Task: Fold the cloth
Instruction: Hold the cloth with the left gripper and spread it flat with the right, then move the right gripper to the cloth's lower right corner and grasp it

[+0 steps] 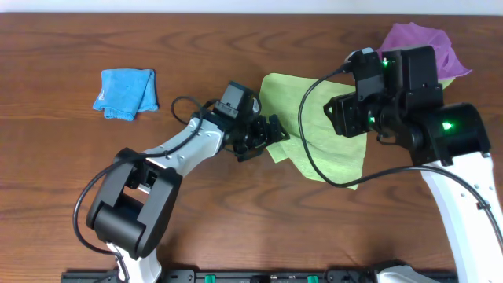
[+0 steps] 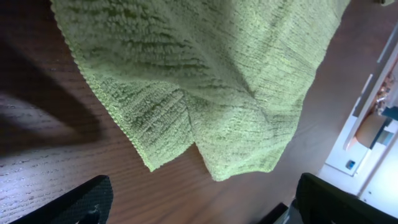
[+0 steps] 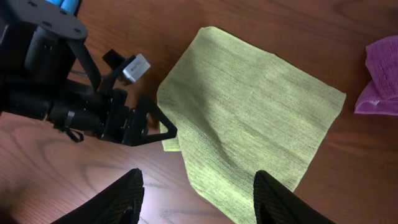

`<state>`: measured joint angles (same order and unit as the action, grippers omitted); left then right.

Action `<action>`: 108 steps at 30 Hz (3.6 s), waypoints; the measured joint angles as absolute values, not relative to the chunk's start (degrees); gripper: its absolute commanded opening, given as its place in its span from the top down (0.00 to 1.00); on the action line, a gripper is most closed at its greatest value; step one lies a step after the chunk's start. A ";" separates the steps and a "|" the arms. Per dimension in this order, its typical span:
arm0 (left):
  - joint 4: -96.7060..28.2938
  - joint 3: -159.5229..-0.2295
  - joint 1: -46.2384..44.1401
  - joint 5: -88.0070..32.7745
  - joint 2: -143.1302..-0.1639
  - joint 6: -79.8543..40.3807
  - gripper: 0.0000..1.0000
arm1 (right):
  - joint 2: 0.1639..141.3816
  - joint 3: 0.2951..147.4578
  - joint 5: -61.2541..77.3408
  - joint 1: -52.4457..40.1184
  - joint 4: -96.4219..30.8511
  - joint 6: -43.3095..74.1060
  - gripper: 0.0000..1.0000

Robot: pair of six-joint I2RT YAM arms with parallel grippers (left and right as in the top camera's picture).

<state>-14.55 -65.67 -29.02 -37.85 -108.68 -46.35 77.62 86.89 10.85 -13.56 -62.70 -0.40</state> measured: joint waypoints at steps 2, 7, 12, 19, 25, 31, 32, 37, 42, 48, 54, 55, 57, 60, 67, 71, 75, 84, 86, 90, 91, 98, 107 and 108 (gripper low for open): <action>-14.52 -65.67 -29.26 -37.04 -108.68 -46.59 0.03 | 77.62 86.89 10.85 -13.56 -62.70 -0.40 0.43; -14.41 -65.67 -29.91 -35.53 -108.68 -47.13 0.01 | 77.62 86.89 10.83 -13.56 -62.67 -0.40 0.43; -14.26 -65.67 -30.87 -34.17 -108.68 -47.88 0.02 | 77.62 86.89 10.85 -13.56 -62.48 -0.40 0.44; -13.43 -65.67 -31.35 -32.47 -108.68 -48.21 0.00 | 77.62 86.89 10.85 -13.56 -62.41 -0.40 0.44; -13.43 -65.67 -31.35 -30.98 -108.68 -48.23 0.00 | 77.62 86.89 10.83 -13.56 -62.35 -0.40 0.44; -12.67 -65.67 -31.35 -30.44 -108.68 -48.25 0.00 | 77.62 86.89 10.85 -13.56 -61.95 -0.40 0.44; -12.47 -65.67 -31.35 -30.41 -108.79 -48.29 0.00 | 77.62 86.89 10.85 -13.56 -61.78 -0.40 0.44; -10.96 -65.67 -31.35 -30.87 -111.22 -49.89 0.00 | 77.62 86.89 10.85 -13.56 -61.65 -0.40 0.44; -9.63 -65.73 -31.35 -31.53 -111.79 -51.13 0.13 | 77.62 86.89 10.81 -13.56 -61.60 -0.40 0.44; -8.73 -65.73 -31.83 -31.29 -112.40 -51.83 0.26 | 77.62 86.89 10.79 -13.56 -61.36 -0.40 0.44; -8.73 -65.73 -33.93 -30.22 -112.40 -52.40 0.46 | 77.62 86.89 10.76 -13.56 -61.01 -0.25 0.44; -8.73 -65.73 -34.22 -29.93 -112.40 -52.38 0.48 | 77.62 86.89 10.76 -13.56 -61.04 -0.23 0.45; -8.73 -65.73 -34.48 -29.61 -112.40 -52.45 0.55 | 77.62 86.89 10.74 -13.56 -61.04 -0.19 0.45; -8.73 -65.73 -34.52 -29.36 -112.40 -52.40 0.66 | 77.62 86.89 10.72 -13.56 -61.04 0.01 0.45; -9.17 -65.73 -34.52 -29.04 -112.40 -51.57 0.94 | 77.62 86.89 10.72 -13.56 -61.04 0.45 0.45; -9.96 -65.73 -34.50 -29.02 -112.40 -50.50 0.94 | 77.62 86.89 10.70 -13.56 -61.04 0.69 0.46; -13.69 -65.73 -34.17 -29.12 -112.40 -48.34 0.94 | 77.62 86.89 10.52 -13.56 -61.98 0.86 0.47; -25.89 -65.71 -28.42 -30.65 -112.40 -39.68 0.94 | 77.62 86.89 6.42 -13.39 -68.20 0.91 0.46; -27.75 -65.71 -27.09 -31.51 -112.40 -37.93 0.94 | 77.62 86.89 5.72 -12.93 -69.54 0.93 0.45; -31.14 -65.73 -25.69 -32.60 -112.40 -35.07 0.94 | 77.62 86.89 5.08 -11.27 -72.95 1.48 0.46; -32.10 -65.73 -25.65 -32.75 -112.40 -34.37 0.94 | 77.62 86.83 5.04 -10.83 -73.76 1.72 0.46; -35.16 -65.73 -25.65 -33.23 -112.40 -31.16 0.94 | 77.17 80.29 4.91 -8.93 -76.40 4.19 0.52; -39.48 -65.73 -25.65 -33.12 -112.40 -28.34 0.94 | 67.16 61.08 8.84 -5.96 -70.85 8.80 0.50; -39.99 -65.73 -25.65 -33.01 -112.40 -28.08 0.94 | 65.45 58.92 9.28 -5.32 -70.39 9.61 0.49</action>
<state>-39.99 -65.73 -25.65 -33.01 -112.40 -28.08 65.45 58.92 9.28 -5.32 -70.39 9.61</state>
